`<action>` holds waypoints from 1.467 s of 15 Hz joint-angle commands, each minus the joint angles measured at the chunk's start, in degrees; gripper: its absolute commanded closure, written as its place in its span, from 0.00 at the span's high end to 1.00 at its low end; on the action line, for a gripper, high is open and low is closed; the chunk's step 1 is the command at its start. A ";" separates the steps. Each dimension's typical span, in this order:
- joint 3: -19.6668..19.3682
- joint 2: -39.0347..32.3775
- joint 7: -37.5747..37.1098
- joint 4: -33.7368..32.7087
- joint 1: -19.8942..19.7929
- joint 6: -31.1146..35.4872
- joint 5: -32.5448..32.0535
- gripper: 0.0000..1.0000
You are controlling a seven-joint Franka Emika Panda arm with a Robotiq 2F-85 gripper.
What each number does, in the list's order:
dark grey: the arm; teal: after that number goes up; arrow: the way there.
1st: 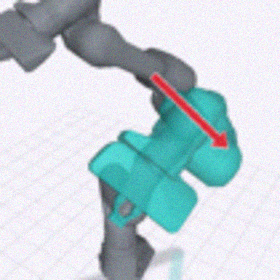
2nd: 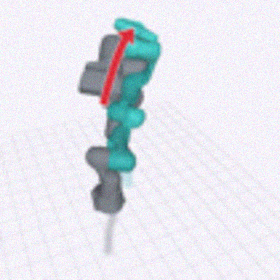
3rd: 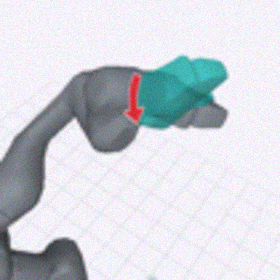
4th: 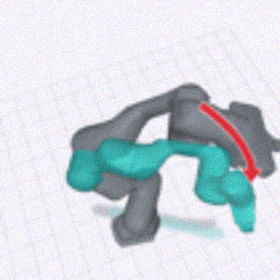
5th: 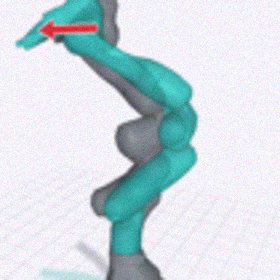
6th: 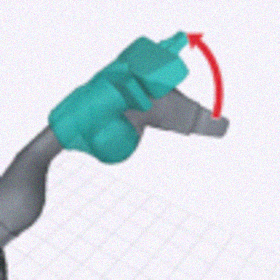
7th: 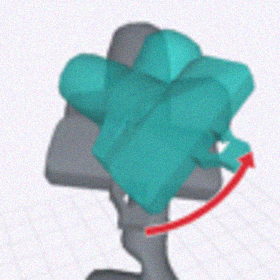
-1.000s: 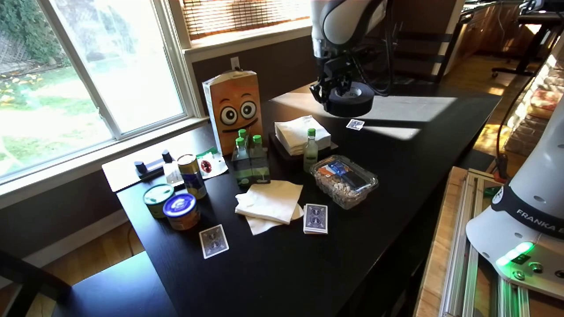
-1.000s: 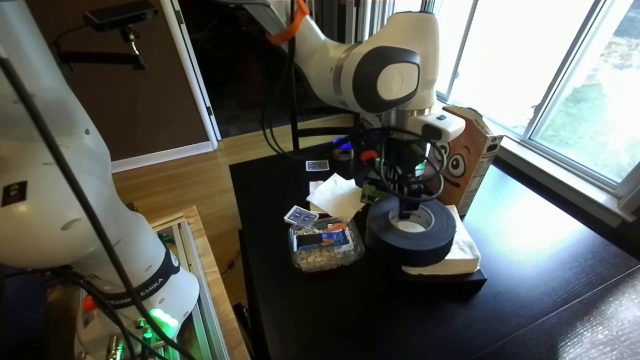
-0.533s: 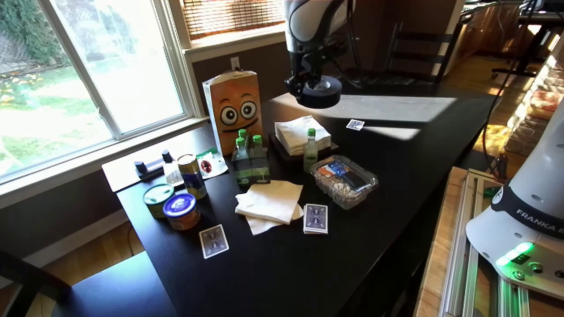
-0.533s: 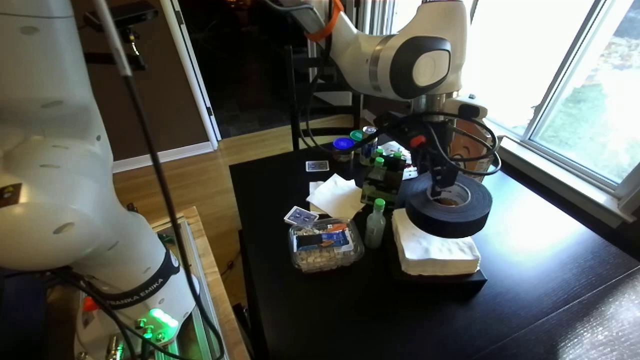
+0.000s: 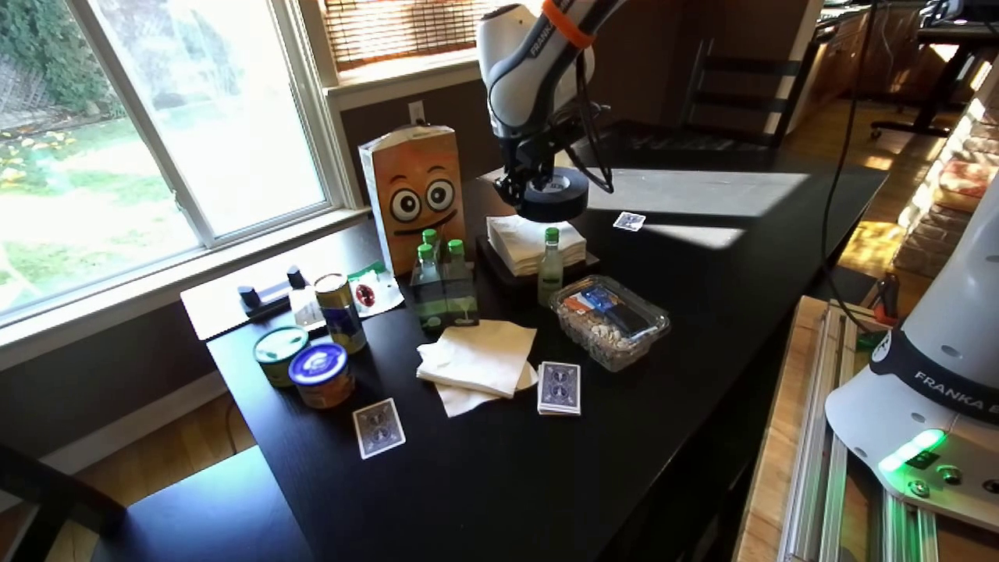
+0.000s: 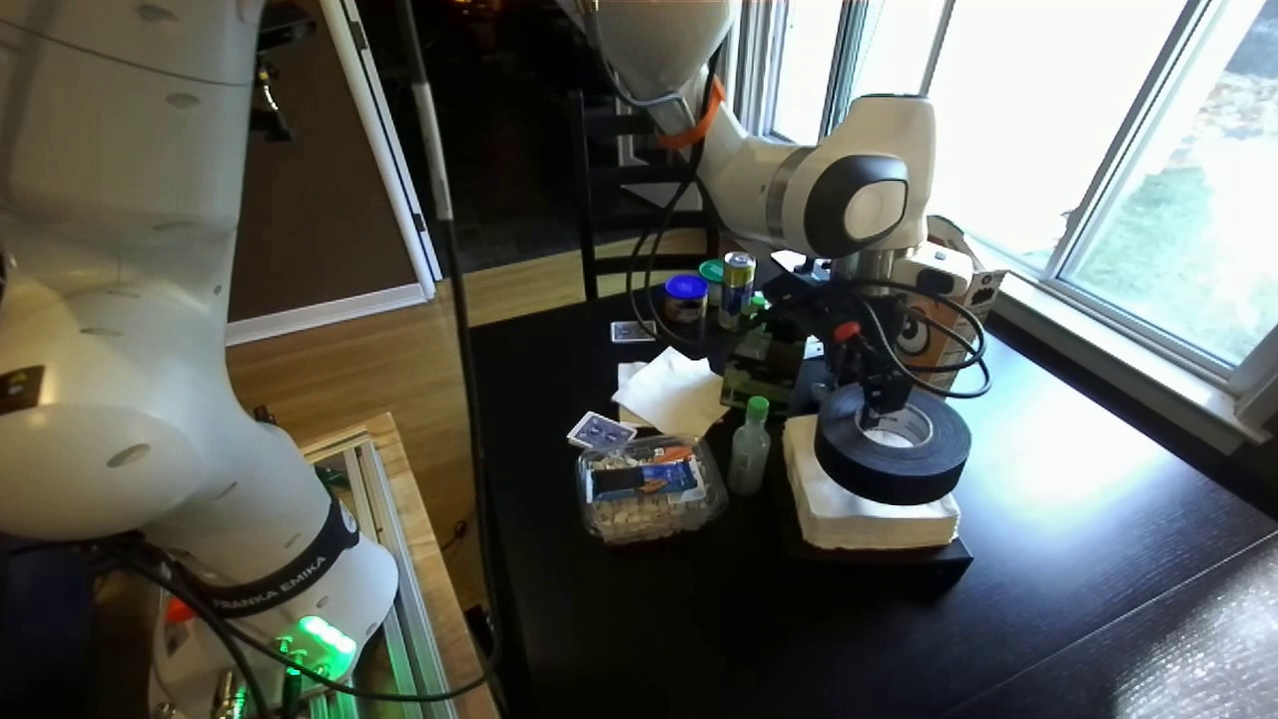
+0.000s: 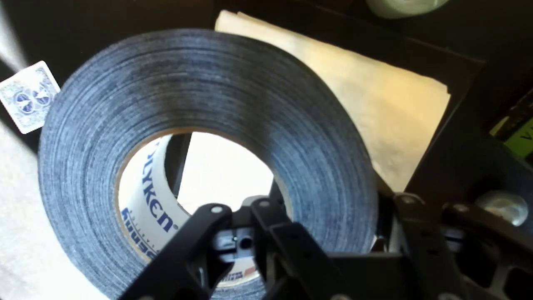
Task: Place the tape on the napkins
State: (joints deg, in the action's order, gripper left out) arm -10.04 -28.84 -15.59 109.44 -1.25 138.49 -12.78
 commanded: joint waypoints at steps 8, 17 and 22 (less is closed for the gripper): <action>0.25 -4.05 -1.07 -2.41 2.43 5.09 1.00 0.21; -0.30 -7.62 -0.55 -4.63 2.01 3.78 1.23 0.71; -1.12 -3.97 -1.98 -4.34 2.87 0.94 0.88 0.98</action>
State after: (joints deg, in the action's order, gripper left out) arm -10.20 -35.85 -16.94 105.68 0.65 143.03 -12.72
